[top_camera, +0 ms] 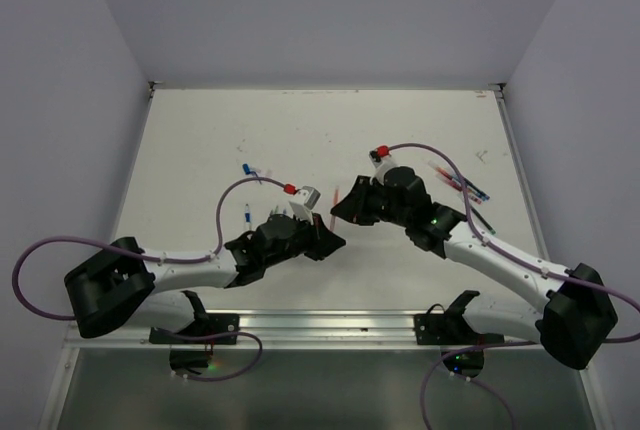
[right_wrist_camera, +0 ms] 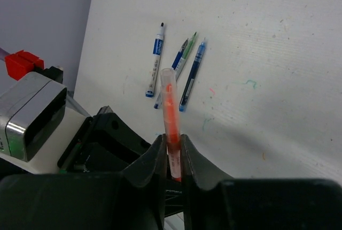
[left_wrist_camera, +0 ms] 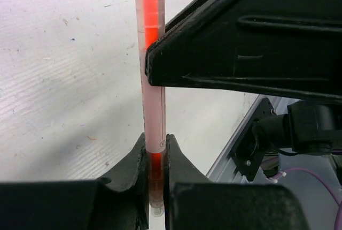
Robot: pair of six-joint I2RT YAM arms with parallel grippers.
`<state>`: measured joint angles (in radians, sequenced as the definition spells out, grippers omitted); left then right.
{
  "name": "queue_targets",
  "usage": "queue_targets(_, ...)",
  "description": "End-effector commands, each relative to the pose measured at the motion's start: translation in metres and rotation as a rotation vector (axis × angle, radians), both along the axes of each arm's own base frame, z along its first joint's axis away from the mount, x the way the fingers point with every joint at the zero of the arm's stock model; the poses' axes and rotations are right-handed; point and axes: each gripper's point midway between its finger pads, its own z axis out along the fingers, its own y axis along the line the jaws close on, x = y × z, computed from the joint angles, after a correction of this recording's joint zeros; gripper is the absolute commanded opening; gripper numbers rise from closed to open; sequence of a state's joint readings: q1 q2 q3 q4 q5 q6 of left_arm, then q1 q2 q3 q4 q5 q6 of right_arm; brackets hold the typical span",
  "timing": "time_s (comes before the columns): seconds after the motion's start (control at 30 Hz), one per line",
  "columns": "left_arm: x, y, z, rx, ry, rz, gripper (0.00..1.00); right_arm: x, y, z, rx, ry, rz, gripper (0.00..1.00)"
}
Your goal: Open the pen caps
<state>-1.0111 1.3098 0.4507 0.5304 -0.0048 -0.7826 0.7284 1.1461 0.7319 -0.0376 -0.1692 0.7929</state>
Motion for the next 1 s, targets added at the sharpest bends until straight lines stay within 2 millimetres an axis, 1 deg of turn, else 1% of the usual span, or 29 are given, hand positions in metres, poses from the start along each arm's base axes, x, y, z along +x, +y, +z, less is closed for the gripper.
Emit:
queue_targets(0.0, -0.003, -0.008, 0.023, -0.048, -0.069, -0.037, 0.00, 0.011, 0.010, 0.033, 0.057, -0.078, -0.007, 0.20)
queue_targets(0.03, -0.004, -0.005, 0.020, -0.039, -0.069, -0.040, 0.00, 0.015, 0.009, 0.037, 0.054, -0.092, -0.018, 0.27)
queue_targets(0.07, -0.006, -0.004, 0.020, -0.040, -0.067, -0.041, 0.00, 0.014, 0.007, 0.033, 0.032, -0.084, -0.020, 0.27)
queue_targets(0.3, -0.013, 0.001, 0.015, -0.042, -0.051, -0.060, 0.00, 0.032, 0.013, 0.040, -0.017, -0.115, -0.032, 0.29)
queue_targets(0.33, -0.014, 0.001, 0.015, -0.044, -0.050, -0.061, 0.00, 0.033, 0.014, 0.037, -0.025, -0.111, -0.028, 0.29)
queue_targets(0.4, -0.016, 0.001, 0.014, -0.044, -0.047, -0.070, 0.00, 0.035, 0.016, 0.039, -0.023, -0.114, -0.028, 0.25)
queue_targets(0.43, -0.016, 0.001, 0.014, -0.043, -0.049, -0.074, 0.00, 0.035, 0.018, 0.036, -0.025, -0.107, -0.023, 0.21)
queue_targets(0.47, -0.016, 0.001, 0.015, -0.045, -0.049, -0.072, 0.00, 0.036, 0.019, 0.035, -0.024, -0.106, -0.017, 0.13)
queue_targets(0.53, -0.018, 0.000, 0.017, -0.051, -0.053, -0.082, 0.00, 0.035, 0.020, 0.034, -0.024, -0.099, -0.013, 0.02)
queue_targets(0.57, -0.019, 0.000, 0.019, -0.057, -0.055, -0.088, 0.00, 0.036, 0.018, 0.032, -0.033, -0.097, -0.024, 0.00)
queue_targets(0.67, -0.021, 0.001, 0.021, -0.064, -0.060, -0.097, 0.00, 0.042, 0.011, 0.028, -0.063, -0.102, -0.065, 0.00)
queue_targets(0.7, -0.022, 0.002, 0.020, -0.063, -0.060, -0.102, 0.00, 0.045, 0.011, 0.030, -0.064, -0.115, -0.075, 0.00)
queue_targets(0.73, -0.024, 0.003, 0.021, -0.068, -0.063, -0.107, 0.00, 0.048, 0.012, 0.030, -0.076, -0.142, -0.064, 0.00)
queue_targets(0.77, -0.026, 0.003, 0.027, -0.090, -0.077, -0.121, 0.00, 0.053, 0.015, 0.030, -0.079, -0.161, -0.061, 0.00)
queue_targets(0.8, -0.030, 0.007, 0.021, -0.087, -0.071, -0.126, 0.00, 0.058, 0.018, 0.033, -0.085, -0.177, -0.066, 0.00)
queue_targets(0.83, -0.032, 0.008, 0.022, -0.098, -0.069, -0.129, 0.00, 0.065, 0.018, 0.034, -0.107, -0.200, -0.071, 0.00)
queue_targets(0.87, -0.035, 0.010, 0.026, -0.120, -0.075, -0.138, 0.00, 0.071, 0.021, 0.037, -0.107, -0.217, -0.072, 0.00)
queue_targets(0.9, -0.039, 0.014, 0.021, -0.119, -0.065, -0.137, 0.00, 0.081, 0.030, 0.039, -0.096, -0.235, -0.074, 0.00)
queue_targets(0.93, -0.040, 0.016, 0.022, -0.125, -0.065, -0.138, 0.00, 0.090, 0.032, 0.044, -0.098, -0.259, -0.091, 0.00)
queue_targets(0.97, -0.041, 0.019, 0.025, -0.137, -0.073, -0.133, 0.00, 0.099, 0.039, 0.057, -0.075, -0.292, -0.099, 0.00)
